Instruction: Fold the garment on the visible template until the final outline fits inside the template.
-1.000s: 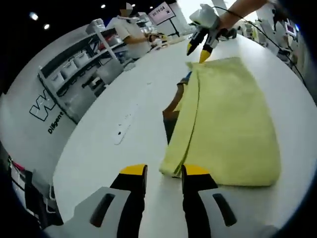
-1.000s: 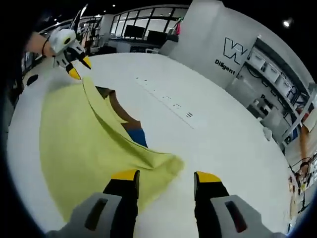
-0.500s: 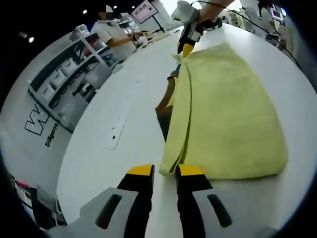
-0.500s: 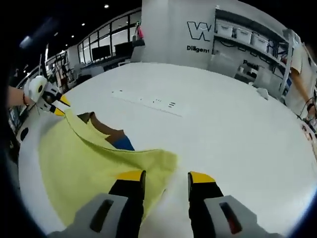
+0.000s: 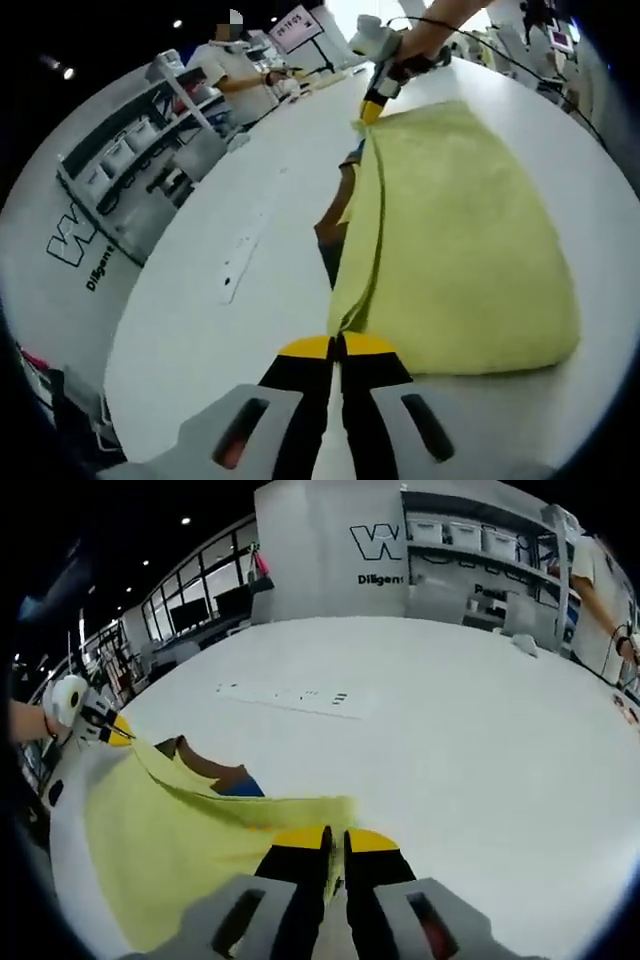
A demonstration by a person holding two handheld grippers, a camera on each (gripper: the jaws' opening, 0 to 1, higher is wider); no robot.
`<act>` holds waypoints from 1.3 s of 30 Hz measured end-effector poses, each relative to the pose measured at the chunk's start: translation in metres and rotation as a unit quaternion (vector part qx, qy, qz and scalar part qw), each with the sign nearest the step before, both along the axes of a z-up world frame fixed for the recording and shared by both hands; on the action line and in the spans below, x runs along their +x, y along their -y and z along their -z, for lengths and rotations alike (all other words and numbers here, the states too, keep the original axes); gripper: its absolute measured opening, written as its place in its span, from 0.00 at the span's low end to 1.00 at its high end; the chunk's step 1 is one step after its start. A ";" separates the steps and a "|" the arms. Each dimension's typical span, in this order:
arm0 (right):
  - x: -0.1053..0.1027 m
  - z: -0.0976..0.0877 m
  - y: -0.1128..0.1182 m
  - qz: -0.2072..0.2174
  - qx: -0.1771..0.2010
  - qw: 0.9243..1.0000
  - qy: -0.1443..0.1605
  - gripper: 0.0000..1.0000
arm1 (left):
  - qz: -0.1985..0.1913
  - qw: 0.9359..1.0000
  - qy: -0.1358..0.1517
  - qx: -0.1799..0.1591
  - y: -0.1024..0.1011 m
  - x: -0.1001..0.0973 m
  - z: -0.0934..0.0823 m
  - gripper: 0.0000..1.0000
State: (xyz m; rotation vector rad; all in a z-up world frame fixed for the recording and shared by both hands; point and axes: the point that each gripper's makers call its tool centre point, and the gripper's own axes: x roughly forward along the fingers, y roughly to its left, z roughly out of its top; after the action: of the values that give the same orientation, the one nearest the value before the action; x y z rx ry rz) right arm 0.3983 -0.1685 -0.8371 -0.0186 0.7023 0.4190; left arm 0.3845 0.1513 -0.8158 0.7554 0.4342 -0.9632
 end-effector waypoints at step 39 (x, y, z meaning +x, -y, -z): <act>-0.001 0.006 0.026 0.059 -0.081 0.995 -0.009 0.00 | -0.277 0.958 -0.052 -0.047 -0.031 0.040 0.013 0.03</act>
State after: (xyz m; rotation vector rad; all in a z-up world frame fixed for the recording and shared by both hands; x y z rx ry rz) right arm 0.3969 -0.1948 -0.8427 -0.1268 0.7510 0.2489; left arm 0.4244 0.1827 -0.8286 0.4572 0.6463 -0.4911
